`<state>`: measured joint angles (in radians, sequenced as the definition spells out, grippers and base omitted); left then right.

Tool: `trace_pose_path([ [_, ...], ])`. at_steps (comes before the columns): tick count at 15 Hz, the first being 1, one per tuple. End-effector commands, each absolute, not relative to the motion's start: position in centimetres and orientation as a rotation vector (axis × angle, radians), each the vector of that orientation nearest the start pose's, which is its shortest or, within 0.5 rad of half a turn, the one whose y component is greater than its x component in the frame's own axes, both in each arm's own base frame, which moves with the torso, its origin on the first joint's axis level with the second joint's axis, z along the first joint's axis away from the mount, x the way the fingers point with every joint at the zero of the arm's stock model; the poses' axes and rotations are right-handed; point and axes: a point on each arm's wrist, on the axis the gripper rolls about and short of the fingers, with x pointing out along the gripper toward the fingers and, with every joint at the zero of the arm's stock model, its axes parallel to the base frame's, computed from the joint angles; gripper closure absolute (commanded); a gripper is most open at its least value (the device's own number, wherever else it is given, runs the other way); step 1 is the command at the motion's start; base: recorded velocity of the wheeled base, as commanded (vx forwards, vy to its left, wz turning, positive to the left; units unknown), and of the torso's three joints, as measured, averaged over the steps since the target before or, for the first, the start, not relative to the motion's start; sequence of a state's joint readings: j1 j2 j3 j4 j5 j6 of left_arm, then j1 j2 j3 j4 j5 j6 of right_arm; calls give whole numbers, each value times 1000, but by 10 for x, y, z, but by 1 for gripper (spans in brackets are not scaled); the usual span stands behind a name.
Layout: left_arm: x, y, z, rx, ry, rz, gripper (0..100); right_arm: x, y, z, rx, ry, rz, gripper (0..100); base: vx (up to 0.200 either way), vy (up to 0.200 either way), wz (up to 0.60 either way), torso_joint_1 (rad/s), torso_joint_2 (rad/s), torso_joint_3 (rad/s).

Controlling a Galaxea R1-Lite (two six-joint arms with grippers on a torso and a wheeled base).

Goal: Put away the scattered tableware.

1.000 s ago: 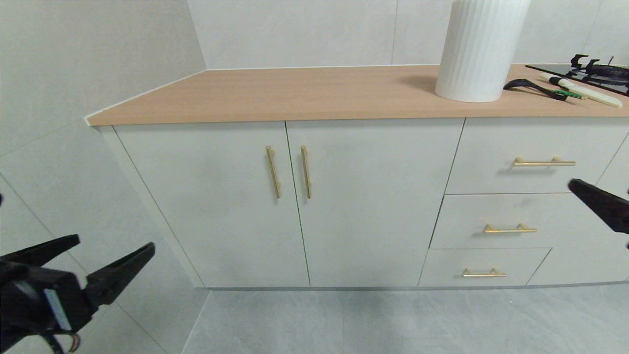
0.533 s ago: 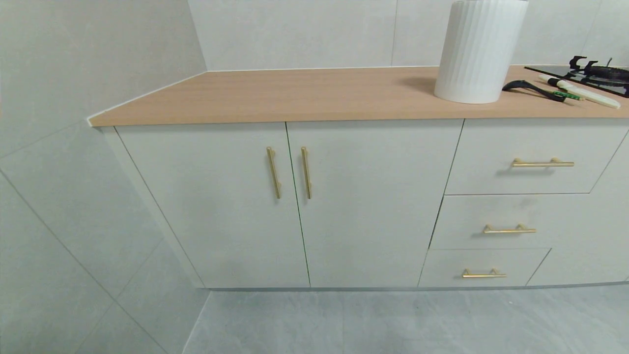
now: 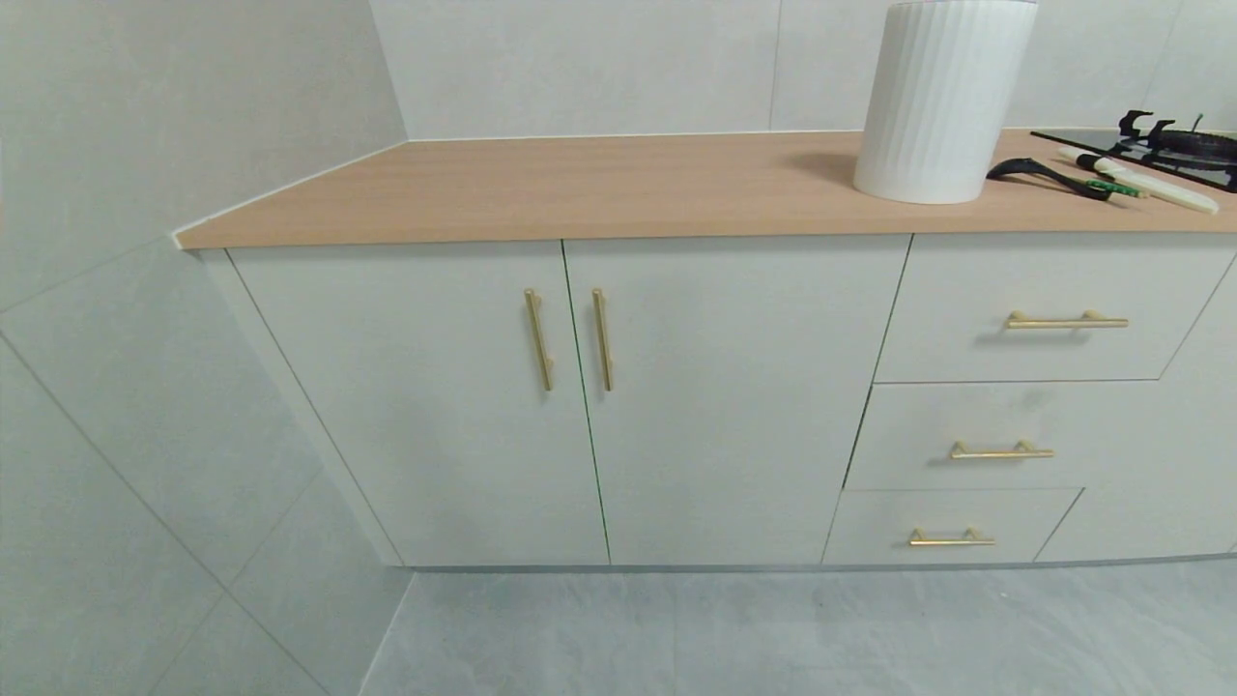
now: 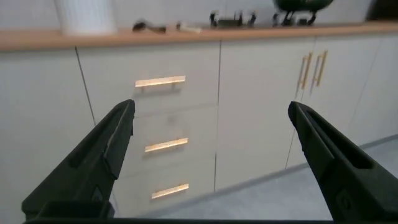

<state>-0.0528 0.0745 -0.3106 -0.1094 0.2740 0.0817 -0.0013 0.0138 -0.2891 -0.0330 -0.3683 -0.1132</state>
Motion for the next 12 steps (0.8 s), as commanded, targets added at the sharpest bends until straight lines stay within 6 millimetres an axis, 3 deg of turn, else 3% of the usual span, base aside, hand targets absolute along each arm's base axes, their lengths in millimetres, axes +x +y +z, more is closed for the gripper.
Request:
trace_pose_path([
  [1,-46,5,137,59,-270,218,0,-34,-6,110,-81,-147,-304,0,0,0,0,0,0,0],
  [2,-41,5,129,52,-242,213,0,-27,-5,95,-87,-124,-253,0,0,0,0,0,0,0],
  [4,-32,4,108,65,-169,195,0,-23,-3,84,-78,-76,-163,0,0,0,0,0,0,0],
  [6,-25,3,92,69,-137,143,0,-23,-3,81,-72,-54,-125,0,0,0,0,0,0,0],
  [9,-23,3,80,75,-44,129,0,-23,-1,77,-20,-12,-45,0,0,0,0,0,0,0],
  [11,-23,0,75,31,7,-22,0,-23,-1,76,-15,-4,-35,0,0,0,0,0,0,0],
  [12,-23,0,75,17,3,-15,0,-23,-1,76,-15,-4,-32,0,0,0,0,0,0,0],
])
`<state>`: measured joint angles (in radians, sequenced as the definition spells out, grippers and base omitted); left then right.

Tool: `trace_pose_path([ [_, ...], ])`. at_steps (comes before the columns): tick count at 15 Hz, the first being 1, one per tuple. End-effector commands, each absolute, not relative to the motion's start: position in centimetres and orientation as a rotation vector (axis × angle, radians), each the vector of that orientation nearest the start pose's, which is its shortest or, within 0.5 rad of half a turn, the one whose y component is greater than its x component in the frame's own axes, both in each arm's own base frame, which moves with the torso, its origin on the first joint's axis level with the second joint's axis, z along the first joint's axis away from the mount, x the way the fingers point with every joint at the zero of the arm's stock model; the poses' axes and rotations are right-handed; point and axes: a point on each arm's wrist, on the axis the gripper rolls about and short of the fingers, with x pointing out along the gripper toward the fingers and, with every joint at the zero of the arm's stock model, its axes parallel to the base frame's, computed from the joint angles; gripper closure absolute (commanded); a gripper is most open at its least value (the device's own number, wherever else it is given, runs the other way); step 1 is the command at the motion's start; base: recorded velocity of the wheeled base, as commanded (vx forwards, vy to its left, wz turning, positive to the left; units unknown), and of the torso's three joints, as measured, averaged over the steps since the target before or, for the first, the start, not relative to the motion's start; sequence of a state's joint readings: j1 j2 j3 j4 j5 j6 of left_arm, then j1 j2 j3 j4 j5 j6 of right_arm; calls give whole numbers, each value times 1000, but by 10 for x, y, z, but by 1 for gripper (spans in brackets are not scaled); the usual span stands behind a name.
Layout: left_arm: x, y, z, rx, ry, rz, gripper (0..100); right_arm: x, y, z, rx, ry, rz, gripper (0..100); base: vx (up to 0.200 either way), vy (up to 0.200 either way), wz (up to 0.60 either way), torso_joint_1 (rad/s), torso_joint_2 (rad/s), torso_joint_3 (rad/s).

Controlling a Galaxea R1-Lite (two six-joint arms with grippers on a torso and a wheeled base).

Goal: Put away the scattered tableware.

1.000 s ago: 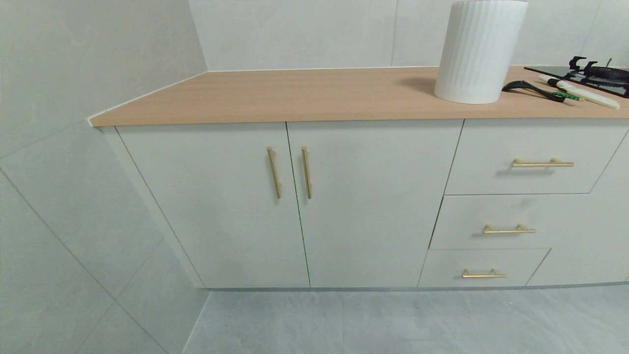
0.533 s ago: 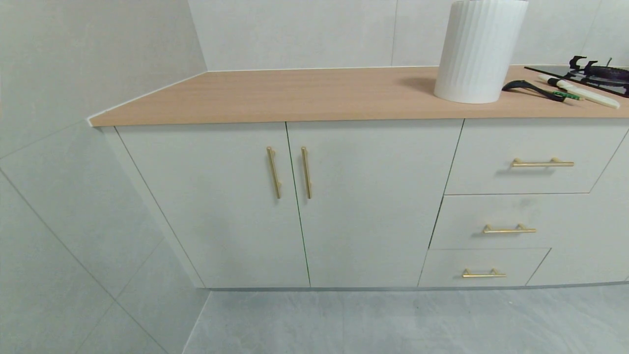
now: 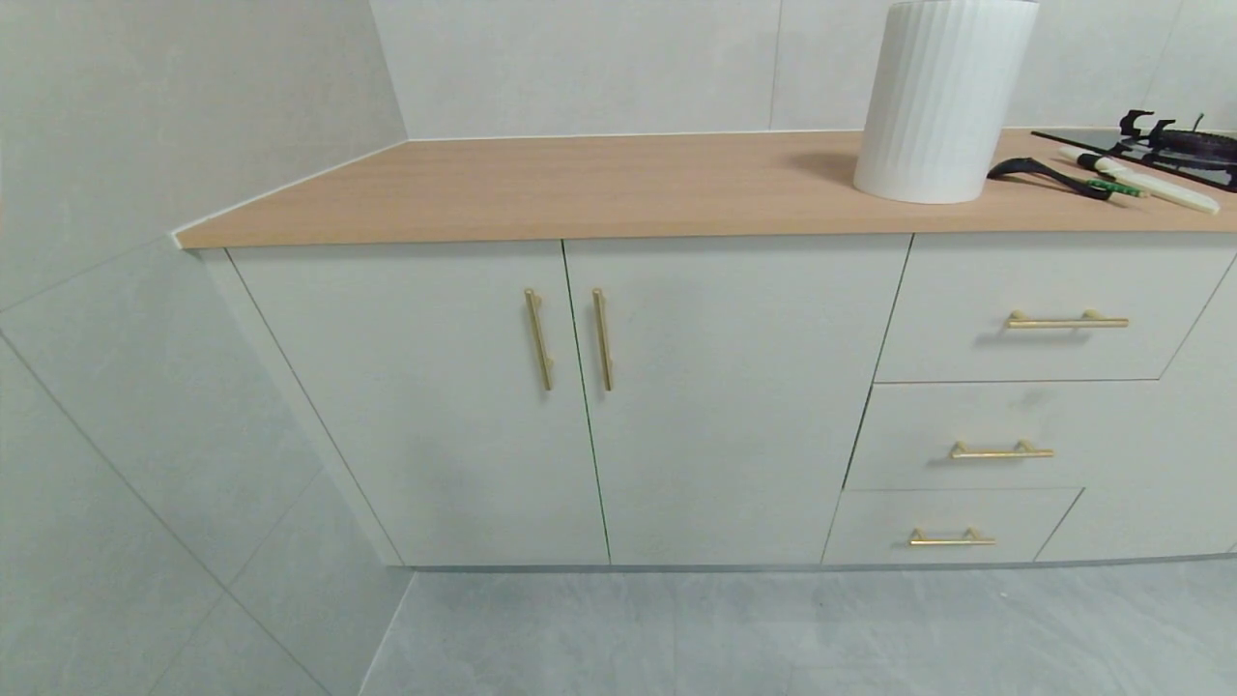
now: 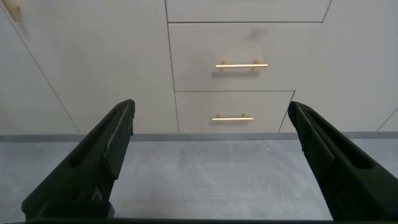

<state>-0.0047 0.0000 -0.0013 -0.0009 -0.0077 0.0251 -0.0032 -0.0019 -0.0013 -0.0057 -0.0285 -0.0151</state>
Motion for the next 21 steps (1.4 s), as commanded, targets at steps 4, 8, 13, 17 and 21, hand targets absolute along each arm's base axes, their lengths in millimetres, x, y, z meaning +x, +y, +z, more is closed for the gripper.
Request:
trace_pose_path([
  [4,-23,0,75,8,1,-14,0,-23,0,76,-15,-6,-26,0,0,0,0,0,0,0],
  [8,-23,0,75,11,1,-14,0,-23,-1,76,19,-8,-51,0,0,0,0,0,0,0],
  [13,-23,0,75,6,1,-14,0,-23,-1,76,20,-8,-46,0,0,0,0,0,0,0],
  [17,-23,0,75,5,2,-14,0,-23,-1,76,22,-8,-46,0,0,-100,0,-1,-1,4],
  [21,-23,0,75,5,2,-14,0,-23,-1,76,23,-8,-46,0,0,-200,0,6,1,5],
])
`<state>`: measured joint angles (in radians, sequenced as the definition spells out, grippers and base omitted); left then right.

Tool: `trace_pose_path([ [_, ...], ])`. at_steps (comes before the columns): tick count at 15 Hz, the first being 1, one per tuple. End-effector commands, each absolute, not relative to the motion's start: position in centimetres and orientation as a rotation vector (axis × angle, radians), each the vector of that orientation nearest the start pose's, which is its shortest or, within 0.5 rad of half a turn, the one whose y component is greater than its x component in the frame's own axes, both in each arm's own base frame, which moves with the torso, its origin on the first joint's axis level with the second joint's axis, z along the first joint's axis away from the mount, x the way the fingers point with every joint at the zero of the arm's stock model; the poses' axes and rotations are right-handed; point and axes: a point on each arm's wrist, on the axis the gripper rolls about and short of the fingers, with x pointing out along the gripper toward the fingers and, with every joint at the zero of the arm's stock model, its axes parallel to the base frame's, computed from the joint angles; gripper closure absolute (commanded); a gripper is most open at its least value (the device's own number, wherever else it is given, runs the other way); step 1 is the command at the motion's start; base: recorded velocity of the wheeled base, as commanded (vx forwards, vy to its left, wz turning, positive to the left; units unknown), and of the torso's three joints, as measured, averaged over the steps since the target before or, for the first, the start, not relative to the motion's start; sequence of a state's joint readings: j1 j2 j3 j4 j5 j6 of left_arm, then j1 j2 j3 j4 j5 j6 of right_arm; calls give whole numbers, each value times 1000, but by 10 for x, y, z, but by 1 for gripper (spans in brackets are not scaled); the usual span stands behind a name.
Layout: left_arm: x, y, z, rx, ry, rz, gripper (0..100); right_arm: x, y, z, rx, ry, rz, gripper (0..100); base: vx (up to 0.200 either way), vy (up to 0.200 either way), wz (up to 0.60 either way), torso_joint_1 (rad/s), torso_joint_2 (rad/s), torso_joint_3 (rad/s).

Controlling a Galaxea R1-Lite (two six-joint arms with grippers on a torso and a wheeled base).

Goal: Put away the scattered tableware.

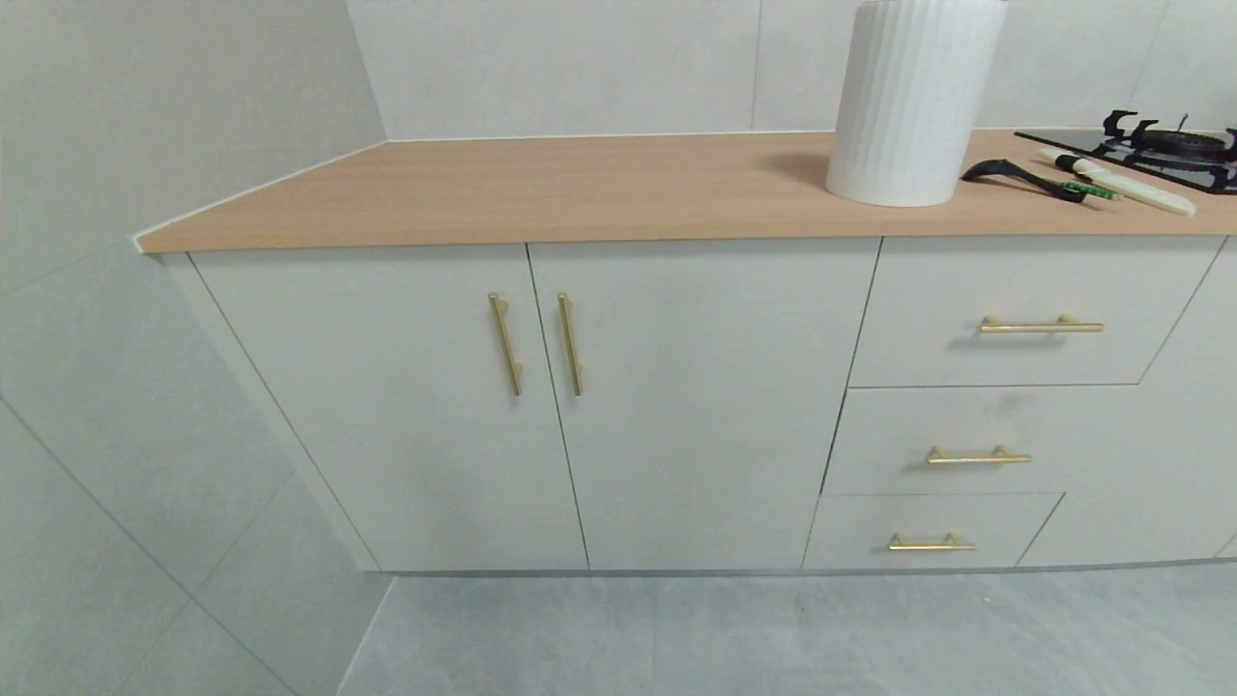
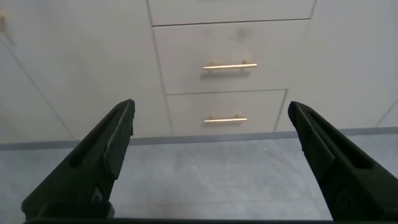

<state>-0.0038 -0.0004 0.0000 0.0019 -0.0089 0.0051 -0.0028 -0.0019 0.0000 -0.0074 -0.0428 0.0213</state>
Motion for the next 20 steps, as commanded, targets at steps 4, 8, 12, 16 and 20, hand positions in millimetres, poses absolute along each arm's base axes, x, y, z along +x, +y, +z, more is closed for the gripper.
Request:
trace_pose_path([
  [4,-23,0,75,5,2,-12,0,-23,-1,76,23,-8,-46,0,0,-200,0,4,4,6],
  [8,-23,0,75,6,1,-12,0,-23,-1,76,23,-8,-44,0,0,-200,0,6,-1,4],
  [12,-23,0,75,6,1,-14,0,-23,-1,76,23,-8,-46,0,0,-100,0,1,2,0],
  [16,-23,0,75,8,1,-14,0,-23,-1,76,22,-8,-44,0,0,0,0,0,0,0],
  [20,-23,0,75,8,1,-14,0,-23,-1,76,23,-8,-44,0,50,0,0,1,1,1],
])
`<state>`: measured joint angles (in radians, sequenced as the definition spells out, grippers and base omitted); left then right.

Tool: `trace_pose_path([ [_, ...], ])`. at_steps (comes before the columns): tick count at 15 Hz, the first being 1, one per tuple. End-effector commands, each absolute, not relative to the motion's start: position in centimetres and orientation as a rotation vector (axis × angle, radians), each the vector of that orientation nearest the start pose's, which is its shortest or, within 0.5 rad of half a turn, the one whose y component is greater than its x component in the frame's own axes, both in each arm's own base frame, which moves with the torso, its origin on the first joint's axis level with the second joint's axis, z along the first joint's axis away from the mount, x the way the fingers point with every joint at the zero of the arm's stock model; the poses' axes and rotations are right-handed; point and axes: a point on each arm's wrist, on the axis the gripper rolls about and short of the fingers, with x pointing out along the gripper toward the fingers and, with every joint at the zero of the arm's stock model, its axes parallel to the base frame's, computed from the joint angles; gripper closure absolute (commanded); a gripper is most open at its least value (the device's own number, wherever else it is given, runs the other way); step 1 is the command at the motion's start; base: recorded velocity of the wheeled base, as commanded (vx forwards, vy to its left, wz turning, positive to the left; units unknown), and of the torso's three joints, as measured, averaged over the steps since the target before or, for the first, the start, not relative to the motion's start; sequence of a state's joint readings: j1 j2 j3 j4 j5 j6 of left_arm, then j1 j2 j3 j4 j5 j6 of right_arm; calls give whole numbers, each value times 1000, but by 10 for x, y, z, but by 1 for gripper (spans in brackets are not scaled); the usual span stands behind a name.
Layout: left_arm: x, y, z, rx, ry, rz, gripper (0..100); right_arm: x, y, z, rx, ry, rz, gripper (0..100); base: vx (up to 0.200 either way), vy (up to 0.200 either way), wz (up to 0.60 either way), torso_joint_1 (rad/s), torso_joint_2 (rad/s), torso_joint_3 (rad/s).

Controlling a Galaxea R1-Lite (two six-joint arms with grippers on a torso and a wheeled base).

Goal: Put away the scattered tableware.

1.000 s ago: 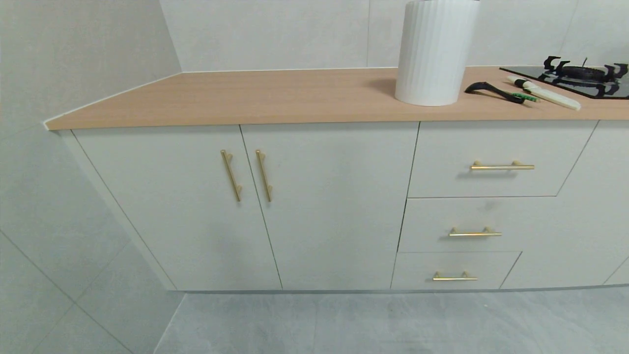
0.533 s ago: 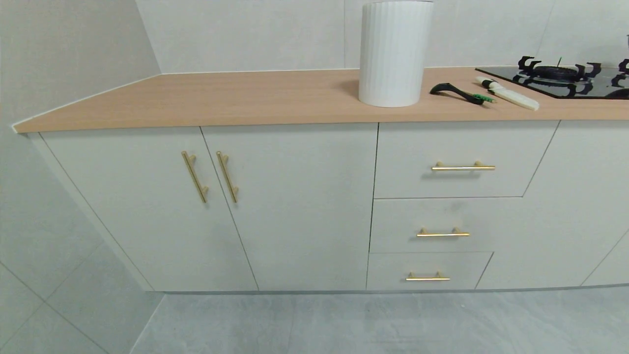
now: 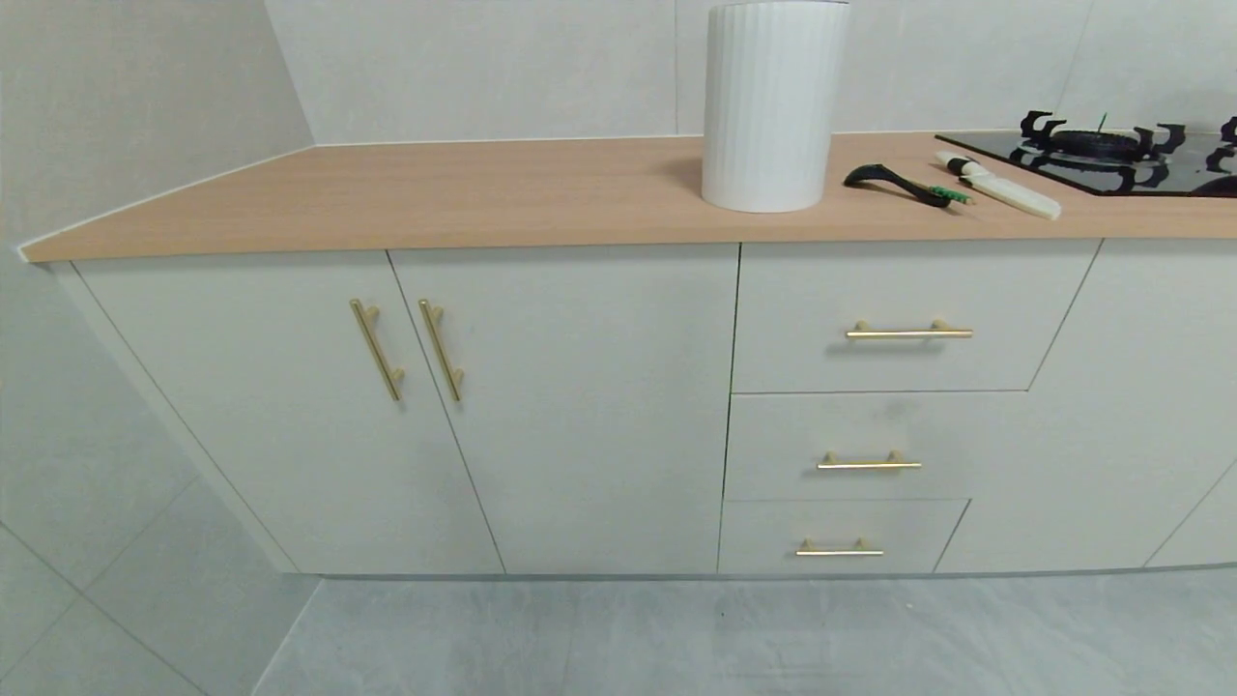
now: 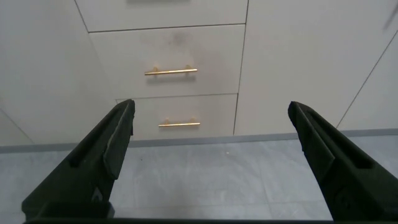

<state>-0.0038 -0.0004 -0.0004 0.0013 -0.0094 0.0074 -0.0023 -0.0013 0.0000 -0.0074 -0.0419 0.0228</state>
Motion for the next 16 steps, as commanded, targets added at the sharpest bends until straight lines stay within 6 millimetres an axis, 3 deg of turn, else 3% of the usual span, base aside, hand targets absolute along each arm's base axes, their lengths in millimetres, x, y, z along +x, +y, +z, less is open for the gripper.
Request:
trace_pose_path([
  [1,-23,0,75,8,1,-14,0,-23,-1,76,23,-8,-44,0,200,0,0,2,2,2],
  [4,-23,0,75,8,1,-14,0,-23,-1,76,22,-8,-44,0,200,0,0,2,4,-1],
  [9,-23,0,75,6,1,-14,0,-23,-1,76,19,-8,-44,0,0,0,0,0,0,0],
  [12,-23,0,75,6,1,-12,0,-23,-1,76,19,-8,-44,0,0,0,-600,1,5,4],
  [16,-23,0,75,5,2,-11,0,-23,-1,76,17,-8,-44,0,0,0,0,0,0,0],
])
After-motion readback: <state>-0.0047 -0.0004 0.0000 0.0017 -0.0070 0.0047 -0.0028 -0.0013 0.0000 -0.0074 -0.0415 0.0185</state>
